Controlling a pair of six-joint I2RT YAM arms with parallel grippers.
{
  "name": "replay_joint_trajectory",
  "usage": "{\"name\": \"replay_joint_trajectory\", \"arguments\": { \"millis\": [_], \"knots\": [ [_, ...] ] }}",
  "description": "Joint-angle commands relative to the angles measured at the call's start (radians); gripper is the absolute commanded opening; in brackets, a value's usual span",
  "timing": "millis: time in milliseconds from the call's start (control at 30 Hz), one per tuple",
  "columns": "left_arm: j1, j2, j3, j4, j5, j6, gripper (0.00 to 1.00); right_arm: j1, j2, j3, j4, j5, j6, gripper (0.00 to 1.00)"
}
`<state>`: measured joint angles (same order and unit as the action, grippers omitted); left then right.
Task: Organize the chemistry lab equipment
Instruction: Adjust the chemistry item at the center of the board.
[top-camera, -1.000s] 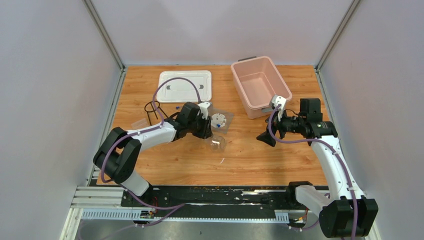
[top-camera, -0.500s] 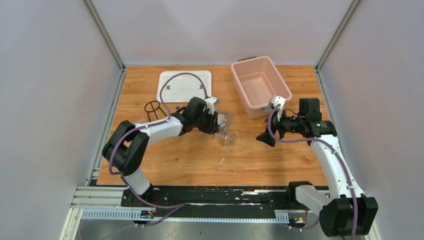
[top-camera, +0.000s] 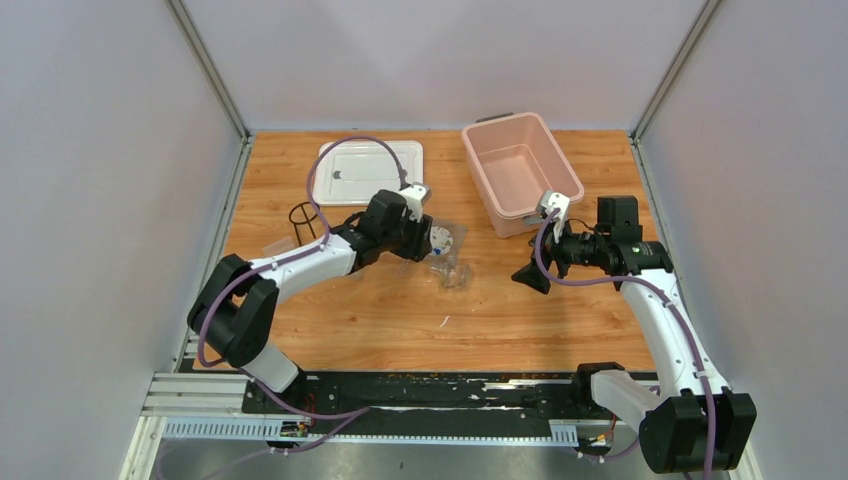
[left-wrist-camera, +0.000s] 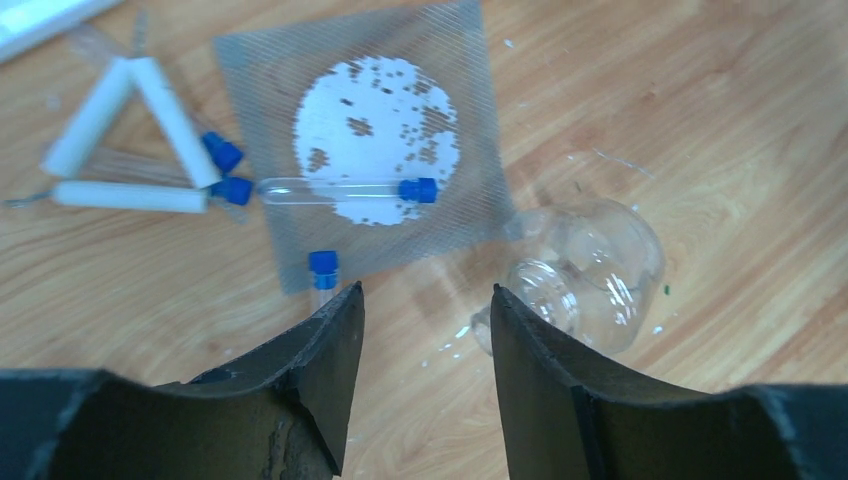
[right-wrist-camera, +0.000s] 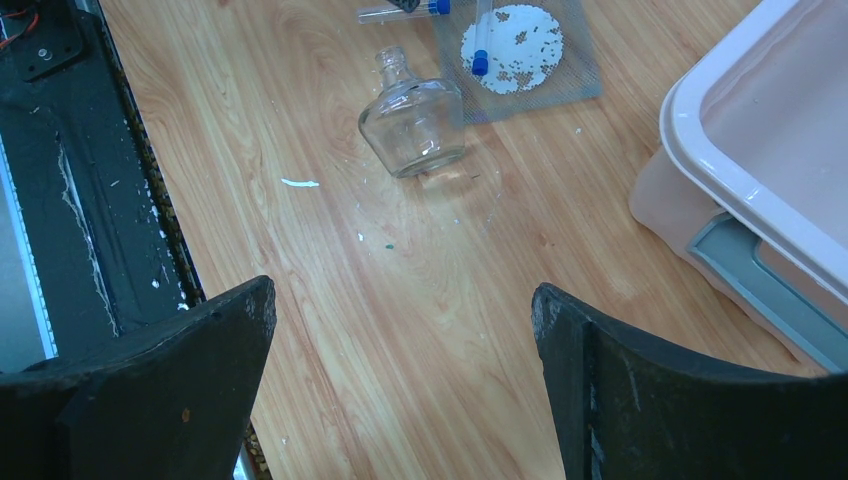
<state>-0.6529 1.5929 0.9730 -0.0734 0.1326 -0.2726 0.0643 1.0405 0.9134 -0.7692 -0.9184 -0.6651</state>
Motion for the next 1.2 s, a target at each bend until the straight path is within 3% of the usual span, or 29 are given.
{"name": "replay_joint_trajectory", "arguments": {
  "millis": [0,133,300,533,767,1000,1033,1067,1167],
  "knots": [
    [-0.001,-0.089,-0.039,0.004,-0.130,0.059,0.58,0.005,-0.005,-0.001,0.008,-0.025,-0.025,0.99],
    [0.002,-0.100,-0.068,-0.008,-0.164,0.075,0.58,0.005,-0.005,-0.001,0.008,-0.026,-0.025,0.99],
    [0.009,-0.107,-0.124,0.051,-0.013,0.015,0.61,0.005,-0.006,-0.003,0.008,-0.027,-0.027,0.99],
    [0.109,-0.102,-0.303,0.450,0.267,-0.432,0.66,0.006,-0.007,-0.003,0.008,-0.029,-0.025,0.99],
    [0.124,-0.103,-0.426,0.777,0.255,-0.682,0.68,0.007,-0.010,-0.005,0.010,-0.034,-0.027,0.99],
    [0.124,0.026,-0.520,1.130,0.247,-0.899,0.78,0.010,-0.012,-0.005,0.011,-0.033,-0.027,0.99],
    [0.124,0.052,-0.517,1.157,0.258,-0.915,0.82,0.011,-0.011,-0.006,0.010,-0.033,-0.027,0.99],
    [0.124,0.078,-0.516,1.186,0.263,-0.933,0.95,0.011,-0.011,-0.006,0.010,-0.032,-0.027,0.99],
    [0.124,0.127,-0.522,1.239,0.262,-0.957,1.00,0.011,-0.011,-0.006,0.010,-0.032,-0.027,0.99]
  ]
}}
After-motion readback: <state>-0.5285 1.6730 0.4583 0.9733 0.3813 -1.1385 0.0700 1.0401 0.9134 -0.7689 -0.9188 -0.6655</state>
